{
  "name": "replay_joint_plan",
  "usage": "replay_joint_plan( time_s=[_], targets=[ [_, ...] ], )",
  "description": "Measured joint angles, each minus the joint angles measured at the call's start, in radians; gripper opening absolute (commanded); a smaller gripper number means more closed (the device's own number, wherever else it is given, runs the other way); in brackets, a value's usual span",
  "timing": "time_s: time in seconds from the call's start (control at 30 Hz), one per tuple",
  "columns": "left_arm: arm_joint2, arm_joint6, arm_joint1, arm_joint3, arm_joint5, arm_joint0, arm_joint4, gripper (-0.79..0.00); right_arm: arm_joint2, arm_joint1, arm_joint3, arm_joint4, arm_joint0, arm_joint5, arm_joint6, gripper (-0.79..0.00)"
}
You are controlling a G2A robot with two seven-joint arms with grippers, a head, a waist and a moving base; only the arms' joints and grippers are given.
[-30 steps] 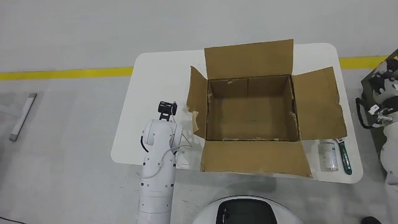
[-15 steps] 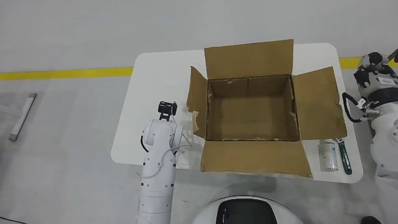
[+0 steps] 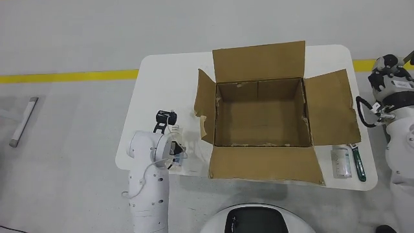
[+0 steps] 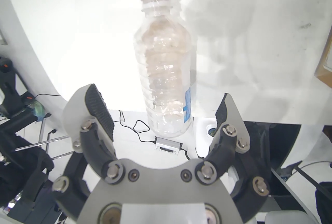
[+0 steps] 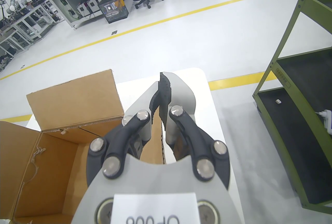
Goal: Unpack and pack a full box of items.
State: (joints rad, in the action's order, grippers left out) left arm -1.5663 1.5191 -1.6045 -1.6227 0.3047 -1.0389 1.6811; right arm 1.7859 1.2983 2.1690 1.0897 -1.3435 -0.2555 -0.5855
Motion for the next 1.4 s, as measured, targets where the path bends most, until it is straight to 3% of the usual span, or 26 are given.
replay_joint_plan(
  time_s=[0.3, 0.7, 0.8, 0.87, 0.97, 1.07, 1.2, 1.4],
  targets=[
    [-0.035, 0.002, 0.029, 0.071, -0.006, 0.011, -0.126, 0.000, 0.000, 0.000, 0.000, 0.000, 0.000, 0.000, 0.000, -0.785],
    [-0.041, -0.069, 0.053, 0.220, -0.031, 0.065, -0.083, 0.000, 0.000, 0.000, 0.000, 0.000, 0.000, 0.000, 0.000, -0.785],
    [-0.034, -0.075, 0.058, 0.243, -0.037, 0.073, -0.071, -0.102, 0.000, 0.000, 0.000, 0.000, 0.000, 0.000, 0.000, -0.785],
    [-0.029, -0.076, 0.060, 0.252, -0.036, 0.075, -0.074, -0.379, 0.000, 0.000, 0.000, 0.000, 0.000, 0.000, 0.000, -0.785],
    [-0.023, -0.077, 0.063, 0.259, -0.036, 0.075, -0.079, -0.505, 0.000, 0.000, 0.000, 0.000, 0.000, 0.000, 0.000, -0.785],
    [-0.019, -0.076, 0.067, 0.266, -0.037, 0.075, -0.087, -0.785, 0.000, 0.000, 0.000, 0.000, 0.000, 0.000, 0.000, -0.785],
    [-0.007, -0.075, 0.071, 0.257, -0.041, 0.072, -0.090, -0.785, 0.000, 0.000, 0.000, 0.000, 0.000, 0.000, 0.000, -0.785],
    [-0.012, -0.070, 0.075, 0.152, -0.069, 0.052, -0.136, -0.785, 0.000, 0.000, -0.001, -0.014, -0.006, 0.015, 0.011, -0.785]
  ],
)
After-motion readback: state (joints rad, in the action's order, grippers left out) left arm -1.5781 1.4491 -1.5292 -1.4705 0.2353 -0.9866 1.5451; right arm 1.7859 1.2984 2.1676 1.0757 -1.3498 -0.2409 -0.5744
